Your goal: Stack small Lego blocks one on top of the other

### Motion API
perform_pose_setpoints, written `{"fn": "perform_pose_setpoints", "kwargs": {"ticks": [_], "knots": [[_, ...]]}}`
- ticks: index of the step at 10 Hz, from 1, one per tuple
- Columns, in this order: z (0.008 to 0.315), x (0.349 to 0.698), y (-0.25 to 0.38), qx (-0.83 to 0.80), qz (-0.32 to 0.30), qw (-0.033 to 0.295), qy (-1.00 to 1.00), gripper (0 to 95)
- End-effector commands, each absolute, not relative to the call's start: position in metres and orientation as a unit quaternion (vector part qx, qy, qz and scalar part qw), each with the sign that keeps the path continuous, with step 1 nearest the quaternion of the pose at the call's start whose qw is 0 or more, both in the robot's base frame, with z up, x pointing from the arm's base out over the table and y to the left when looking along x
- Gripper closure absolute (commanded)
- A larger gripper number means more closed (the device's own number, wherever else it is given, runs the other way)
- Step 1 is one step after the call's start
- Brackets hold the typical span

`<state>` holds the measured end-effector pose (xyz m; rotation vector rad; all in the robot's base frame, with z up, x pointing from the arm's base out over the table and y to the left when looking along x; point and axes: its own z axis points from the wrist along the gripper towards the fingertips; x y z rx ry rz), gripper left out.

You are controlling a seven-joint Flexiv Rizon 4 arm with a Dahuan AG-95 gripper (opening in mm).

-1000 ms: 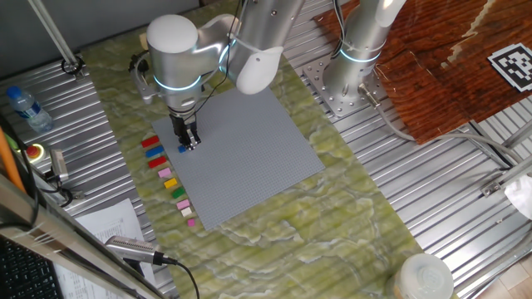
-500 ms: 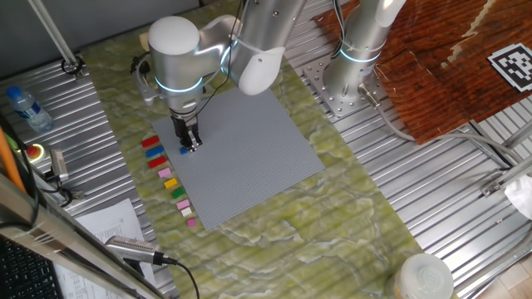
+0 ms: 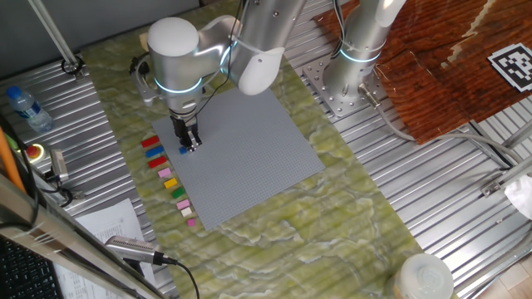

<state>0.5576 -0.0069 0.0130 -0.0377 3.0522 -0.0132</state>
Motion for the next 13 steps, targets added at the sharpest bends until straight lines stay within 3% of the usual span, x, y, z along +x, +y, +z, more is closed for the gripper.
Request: {"fn": "perform_pose_setpoints", "kwargs": {"ticks": [1, 13], "knots": [[0.0106, 0.5576, -0.0073, -0.013, -0.004, 0.045, 0.999, 95.0], [0.0072, 0.5599, -0.0074, -0.015, -0.001, 0.044, 0.999, 95.0]]}}
